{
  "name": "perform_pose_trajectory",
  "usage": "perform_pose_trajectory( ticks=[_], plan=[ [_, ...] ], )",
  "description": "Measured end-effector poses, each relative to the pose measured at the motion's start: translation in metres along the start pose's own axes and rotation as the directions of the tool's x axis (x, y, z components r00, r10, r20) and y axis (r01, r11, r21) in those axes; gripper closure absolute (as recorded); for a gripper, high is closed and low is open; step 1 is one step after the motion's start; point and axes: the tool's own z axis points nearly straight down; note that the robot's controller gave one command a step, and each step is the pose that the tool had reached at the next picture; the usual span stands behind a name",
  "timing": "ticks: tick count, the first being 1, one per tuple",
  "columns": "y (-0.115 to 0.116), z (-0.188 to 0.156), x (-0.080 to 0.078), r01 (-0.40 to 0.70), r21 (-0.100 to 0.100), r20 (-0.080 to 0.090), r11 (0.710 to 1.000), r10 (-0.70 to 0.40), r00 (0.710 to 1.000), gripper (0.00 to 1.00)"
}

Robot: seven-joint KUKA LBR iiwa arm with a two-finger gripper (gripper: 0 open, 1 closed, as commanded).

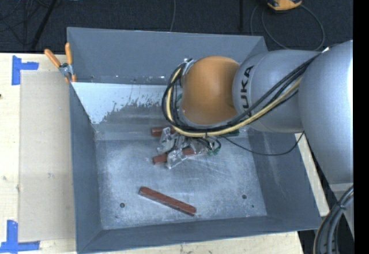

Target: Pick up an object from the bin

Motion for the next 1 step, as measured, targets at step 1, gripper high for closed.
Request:
perform_pose_trajectory(
  ticks=[1],
  plan=[
    [0.0, 0.0, 0.0, 0.0, 0.0, 0.0, 1.0, 0.0, 1.0, 1.0]
  ],
)
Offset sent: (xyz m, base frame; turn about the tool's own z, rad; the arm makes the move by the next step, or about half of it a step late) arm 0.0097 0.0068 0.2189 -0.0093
